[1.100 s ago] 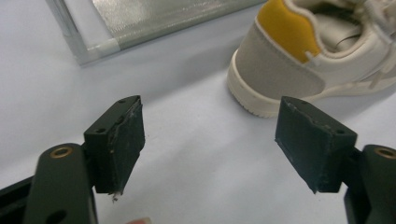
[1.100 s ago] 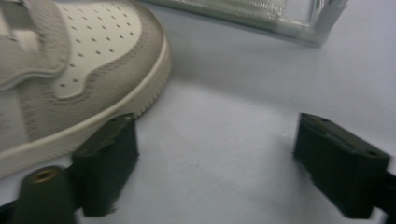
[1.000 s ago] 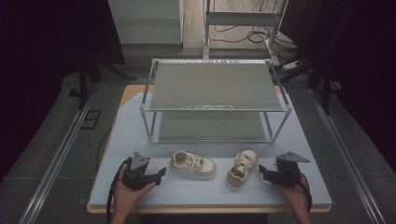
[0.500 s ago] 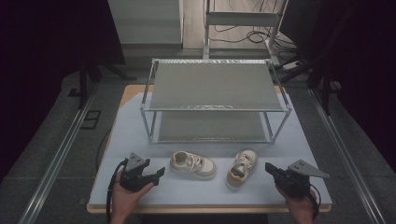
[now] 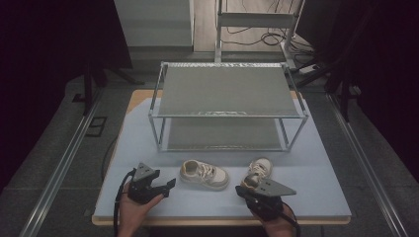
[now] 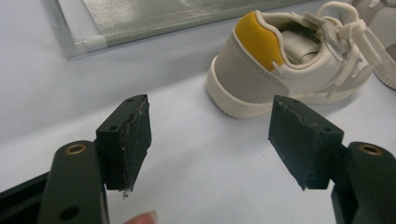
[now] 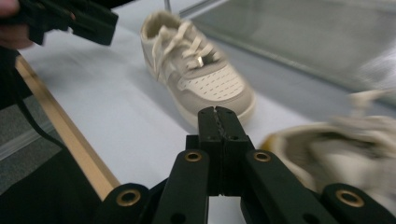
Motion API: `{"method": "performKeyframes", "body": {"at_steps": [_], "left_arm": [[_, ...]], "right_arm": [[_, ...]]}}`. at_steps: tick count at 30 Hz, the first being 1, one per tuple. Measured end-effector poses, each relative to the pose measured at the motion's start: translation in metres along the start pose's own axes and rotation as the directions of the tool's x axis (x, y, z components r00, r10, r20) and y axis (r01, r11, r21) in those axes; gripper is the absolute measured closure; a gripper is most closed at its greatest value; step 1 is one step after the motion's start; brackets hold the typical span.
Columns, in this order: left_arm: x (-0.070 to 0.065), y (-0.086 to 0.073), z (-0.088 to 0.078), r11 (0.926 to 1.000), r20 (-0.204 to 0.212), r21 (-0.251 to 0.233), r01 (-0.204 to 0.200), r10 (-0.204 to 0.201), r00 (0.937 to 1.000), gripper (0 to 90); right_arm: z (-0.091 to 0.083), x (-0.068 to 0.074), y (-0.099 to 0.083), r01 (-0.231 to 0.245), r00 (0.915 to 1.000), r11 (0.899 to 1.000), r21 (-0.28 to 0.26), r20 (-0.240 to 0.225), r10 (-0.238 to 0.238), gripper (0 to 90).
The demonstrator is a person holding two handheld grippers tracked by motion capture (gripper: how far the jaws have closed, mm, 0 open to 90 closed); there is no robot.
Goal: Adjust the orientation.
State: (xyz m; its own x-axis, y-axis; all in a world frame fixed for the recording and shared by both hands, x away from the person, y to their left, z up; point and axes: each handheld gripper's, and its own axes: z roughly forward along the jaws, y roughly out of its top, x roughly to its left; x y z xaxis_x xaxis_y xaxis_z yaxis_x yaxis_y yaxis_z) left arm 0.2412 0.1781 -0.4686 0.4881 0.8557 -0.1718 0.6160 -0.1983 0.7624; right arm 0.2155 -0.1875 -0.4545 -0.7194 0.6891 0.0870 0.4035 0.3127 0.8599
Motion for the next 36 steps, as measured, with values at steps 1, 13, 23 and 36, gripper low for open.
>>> {"method": "performKeyframes", "body": {"at_steps": [1, 13, 23, 36], "left_arm": [[0.000, 0.000, 0.000, 1.0000, 0.000, 0.000, 0.000, 0.000, 1.0000, 29.6], [0.001, -0.001, 0.003, 0.9999, 0.010, 0.008, 0.007, -0.007, 0.9999, 29.5], [0.006, -0.002, 0.003, 0.9997, 0.013, 0.011, 0.021, -0.022, 0.9997, 29.3], [0.009, 0.003, 0.010, 0.9997, 0.035, 0.021, 0.014, -0.015, 0.9993, 29.1]], "right_arm": [[0.000, 0.000, 0.000, 0.000, 1.0000, 1.000, 0.000, 0.000, 0.000, 89.7], [0.022, 0.001, -0.012, 0.016, 0.9907, 0.999, 0.034, 0.135, -0.021, 89.8], [-0.006, -0.005, -0.028, 0.005, 0.9833, 0.999, 0.037, 0.181, -0.012, 89.8], [-0.037, -0.029, -0.040, -0.064, 0.9696, 0.997, 0.037, 0.239, 0.053, 89.8]]}}
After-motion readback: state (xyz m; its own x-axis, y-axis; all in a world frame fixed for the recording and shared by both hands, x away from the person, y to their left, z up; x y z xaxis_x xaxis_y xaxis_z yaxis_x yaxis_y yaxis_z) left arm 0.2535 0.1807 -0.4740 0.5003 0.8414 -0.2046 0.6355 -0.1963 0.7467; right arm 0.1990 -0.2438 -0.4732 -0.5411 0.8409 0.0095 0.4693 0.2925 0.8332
